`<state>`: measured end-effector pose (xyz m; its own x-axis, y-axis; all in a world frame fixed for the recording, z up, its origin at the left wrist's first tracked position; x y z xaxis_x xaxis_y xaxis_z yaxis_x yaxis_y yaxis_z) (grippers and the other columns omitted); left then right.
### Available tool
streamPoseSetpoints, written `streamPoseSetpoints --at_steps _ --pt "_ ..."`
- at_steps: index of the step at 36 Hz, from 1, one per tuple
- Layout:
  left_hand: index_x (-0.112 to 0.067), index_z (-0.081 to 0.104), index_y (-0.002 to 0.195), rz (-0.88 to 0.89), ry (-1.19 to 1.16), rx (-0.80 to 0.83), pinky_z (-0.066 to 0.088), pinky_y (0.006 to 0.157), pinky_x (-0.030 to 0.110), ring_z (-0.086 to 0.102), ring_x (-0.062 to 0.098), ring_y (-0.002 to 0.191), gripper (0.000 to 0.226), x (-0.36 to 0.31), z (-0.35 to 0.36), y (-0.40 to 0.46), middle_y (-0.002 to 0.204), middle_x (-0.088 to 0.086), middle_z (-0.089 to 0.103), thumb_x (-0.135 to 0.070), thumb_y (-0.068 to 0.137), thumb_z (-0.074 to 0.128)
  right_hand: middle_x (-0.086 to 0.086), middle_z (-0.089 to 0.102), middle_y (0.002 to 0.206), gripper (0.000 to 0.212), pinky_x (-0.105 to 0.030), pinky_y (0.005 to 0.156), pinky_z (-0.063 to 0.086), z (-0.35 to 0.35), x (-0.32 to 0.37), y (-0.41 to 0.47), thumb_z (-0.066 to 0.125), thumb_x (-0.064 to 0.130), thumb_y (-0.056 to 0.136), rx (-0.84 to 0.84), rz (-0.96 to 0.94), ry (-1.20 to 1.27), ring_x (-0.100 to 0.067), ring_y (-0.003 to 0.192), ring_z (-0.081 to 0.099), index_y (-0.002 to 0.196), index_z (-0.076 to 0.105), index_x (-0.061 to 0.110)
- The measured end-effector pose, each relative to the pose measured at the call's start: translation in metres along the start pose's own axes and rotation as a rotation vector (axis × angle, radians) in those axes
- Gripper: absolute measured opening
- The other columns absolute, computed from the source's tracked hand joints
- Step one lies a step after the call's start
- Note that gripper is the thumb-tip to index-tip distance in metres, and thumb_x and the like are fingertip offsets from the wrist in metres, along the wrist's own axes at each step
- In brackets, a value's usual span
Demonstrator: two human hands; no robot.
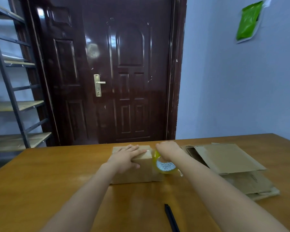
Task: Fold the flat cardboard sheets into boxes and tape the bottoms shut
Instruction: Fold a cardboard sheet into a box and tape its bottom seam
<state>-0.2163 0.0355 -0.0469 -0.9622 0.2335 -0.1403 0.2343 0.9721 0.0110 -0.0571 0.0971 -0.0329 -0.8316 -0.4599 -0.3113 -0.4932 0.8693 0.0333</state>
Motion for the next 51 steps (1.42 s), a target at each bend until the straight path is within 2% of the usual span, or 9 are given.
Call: streamPoseSetpoints --at_steps 7,11,13,17,27,37,43,46,51 --pt "-0.046 0.029 0.143 -0.073 -0.041 -0.053 0.012 0.117 0.040 0.014 0.016 0.145 0.061 0.020 -0.010 -0.023 0.157 -0.014 0.019 -0.033 0.091 0.058 -0.005 0.053 0.133 0.052 -0.038 0.096 0.043 0.006 0.006 -0.011 0.066 0.012 0.083 -0.089 0.023 0.516 -0.026 0.120 0.051 0.131 0.045 0.014" --pt "-0.029 0.046 0.134 -0.037 -0.001 -0.168 0.009 0.117 0.041 0.028 0.012 0.138 0.045 0.012 -0.013 -0.025 0.146 -0.009 0.038 -0.045 0.092 0.052 -0.004 0.058 0.111 0.041 -0.023 0.069 0.047 0.019 0.003 -0.019 0.064 0.004 0.081 -0.053 0.089 0.940 -0.018 0.093 0.055 0.118 0.051 0.019" --pt "-0.019 0.049 0.122 -0.027 -0.045 -0.183 0.028 0.109 0.035 0.042 0.015 0.125 0.044 0.000 -0.011 -0.021 0.134 -0.005 0.047 -0.050 0.090 0.053 -0.003 0.057 0.104 0.036 -0.023 0.065 0.046 0.025 0.006 -0.023 0.062 0.003 0.082 -0.062 0.096 0.998 -0.018 0.089 0.055 0.108 0.048 0.023" --pt "-0.017 0.047 0.113 -0.056 -0.103 -0.220 0.044 0.081 0.025 0.048 0.011 0.096 0.045 -0.010 -0.008 -0.015 0.114 -0.003 0.050 -0.052 0.088 0.056 -0.003 0.059 0.118 0.037 -0.044 0.101 0.035 0.029 0.013 -0.021 0.057 0.010 0.086 -0.154 0.118 0.630 -0.025 0.114 0.053 0.119 0.044 0.022" --pt "-0.033 0.039 0.141 -0.020 -0.128 -0.154 0.036 0.099 0.029 0.043 0.019 0.123 0.052 0.003 -0.002 -0.015 0.140 -0.005 0.035 -0.052 0.093 0.046 -0.009 0.059 0.116 0.038 -0.051 0.113 0.012 0.007 0.017 -0.008 0.049 0.008 0.092 -0.046 0.020 -0.084 -0.030 0.113 0.053 0.129 0.043 0.015" --pt "-0.034 0.040 0.140 -0.007 -0.048 -0.145 0.036 0.105 0.034 0.038 0.022 0.126 0.049 0.002 0.002 -0.009 0.137 0.002 0.034 -0.050 0.094 0.045 -0.009 0.042 0.141 0.059 -0.043 0.101 0.040 0.015 0.011 -0.017 0.057 0.008 0.088 -0.005 0.065 0.330 -0.030 0.129 0.040 0.141 0.038 0.022" --pt "-0.035 0.040 0.140 -0.006 -0.021 -0.119 0.033 0.107 0.035 0.036 0.023 0.127 0.048 0.002 0.002 -0.007 0.135 0.003 0.033 -0.050 0.095 0.044 -0.010 0.023 0.152 0.066 -0.052 0.109 0.031 0.014 0.015 -0.022 0.057 0.015 0.089 0.032 0.093 0.383 -0.036 0.137 0.024 0.148 0.026 0.017" --pt "-0.036 0.041 0.139 -0.013 -0.030 -0.108 0.035 0.106 0.037 0.036 0.022 0.127 0.047 0.003 0.004 -0.007 0.136 0.003 0.032 -0.050 0.095 0.044 -0.010 0.021 0.150 0.069 -0.059 0.112 0.018 0.008 0.014 -0.026 0.060 0.023 0.088 0.010 0.085 0.333 -0.036 0.137 0.020 0.147 0.025 0.017" --pt "-0.035 0.041 0.139 -0.025 -0.037 -0.103 0.035 0.106 0.037 0.034 0.021 0.128 0.047 0.002 0.004 -0.007 0.137 0.001 0.030 -0.050 0.095 0.044 -0.007 0.035 0.131 0.055 -0.045 0.100 0.033 -0.006 0.013 -0.044 0.060 0.035 0.085 -0.161 0.062 0.260 -0.030 0.120 0.031 0.134 0.042 0.017"
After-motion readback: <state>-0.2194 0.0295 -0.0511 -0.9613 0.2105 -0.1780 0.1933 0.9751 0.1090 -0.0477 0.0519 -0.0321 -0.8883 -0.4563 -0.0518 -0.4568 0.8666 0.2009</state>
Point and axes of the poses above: each hand's wrist, its own y-axis towards the middle knuckle, its own z-axis out of the palm, x = y × z, the point moved 4 cm from there along y, towards the middle knuckle
